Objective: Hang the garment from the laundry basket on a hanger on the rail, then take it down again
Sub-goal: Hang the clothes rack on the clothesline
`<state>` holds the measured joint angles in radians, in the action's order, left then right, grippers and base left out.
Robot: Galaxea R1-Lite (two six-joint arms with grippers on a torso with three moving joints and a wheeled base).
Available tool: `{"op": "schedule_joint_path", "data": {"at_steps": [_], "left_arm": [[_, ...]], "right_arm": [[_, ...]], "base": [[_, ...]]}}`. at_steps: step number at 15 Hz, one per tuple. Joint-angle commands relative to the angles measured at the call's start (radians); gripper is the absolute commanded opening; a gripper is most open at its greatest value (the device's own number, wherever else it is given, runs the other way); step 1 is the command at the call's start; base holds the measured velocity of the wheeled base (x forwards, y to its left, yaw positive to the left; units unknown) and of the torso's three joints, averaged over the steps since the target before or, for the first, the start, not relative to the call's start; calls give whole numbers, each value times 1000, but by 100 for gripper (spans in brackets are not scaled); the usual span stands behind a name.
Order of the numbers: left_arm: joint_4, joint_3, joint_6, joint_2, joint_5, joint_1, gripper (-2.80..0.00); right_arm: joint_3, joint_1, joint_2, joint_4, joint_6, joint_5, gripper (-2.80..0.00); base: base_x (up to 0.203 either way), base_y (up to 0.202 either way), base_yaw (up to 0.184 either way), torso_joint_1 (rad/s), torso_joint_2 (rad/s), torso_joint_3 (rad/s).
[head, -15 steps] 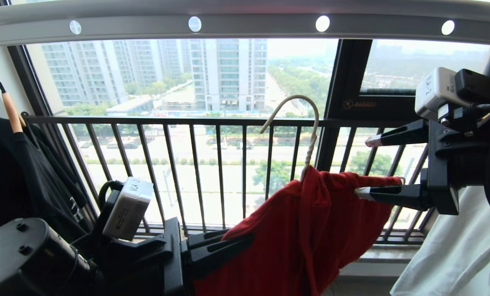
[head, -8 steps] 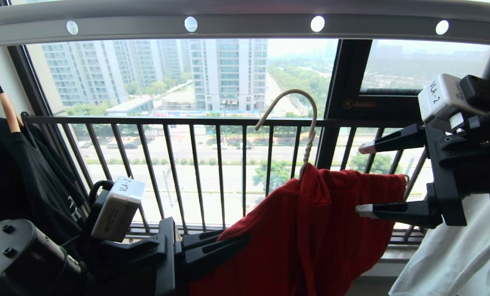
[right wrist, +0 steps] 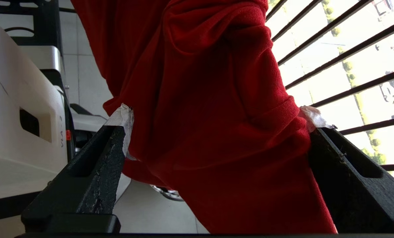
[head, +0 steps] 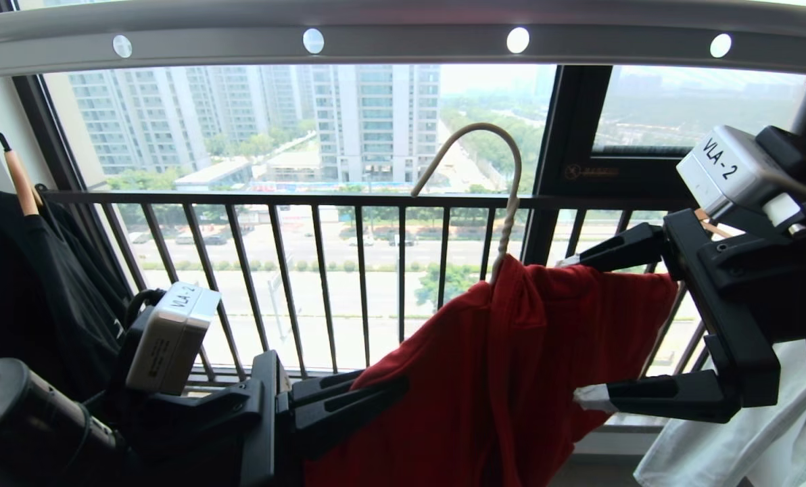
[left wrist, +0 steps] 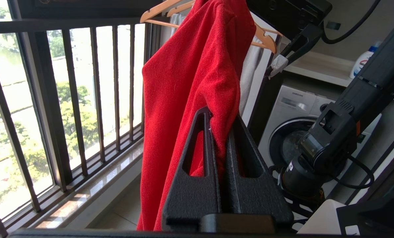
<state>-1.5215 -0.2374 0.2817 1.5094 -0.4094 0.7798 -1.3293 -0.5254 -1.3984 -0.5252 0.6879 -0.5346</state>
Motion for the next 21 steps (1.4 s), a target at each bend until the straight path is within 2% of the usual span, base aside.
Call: {"op": "schedule_joint_path", "data": {"at_steps": [1, 8, 9, 21], "left_arm": [[-9, -6, 2, -8, -2, -1, -280], [-9, -17, 1, -17, 0, -16, -280], [-9, -22, 2, -17, 0, -21, -280], [-9, -41, 7, 4, 0, -59, -280]], "right_arm": [[-11, -11, -21, -21, 3, -39, 0], [-93, -59, -116, -45, -13, -79, 0], [-96, -61, -121, -45, -13, -79, -280], [-91, -65, -103, -49, -31, -70, -280]], "base": [[0, 0, 0, 0, 0, 0], [0, 0, 0, 0, 0, 0], [0, 0, 0, 0, 0, 0], [0, 0, 0, 0, 0, 0]]}}
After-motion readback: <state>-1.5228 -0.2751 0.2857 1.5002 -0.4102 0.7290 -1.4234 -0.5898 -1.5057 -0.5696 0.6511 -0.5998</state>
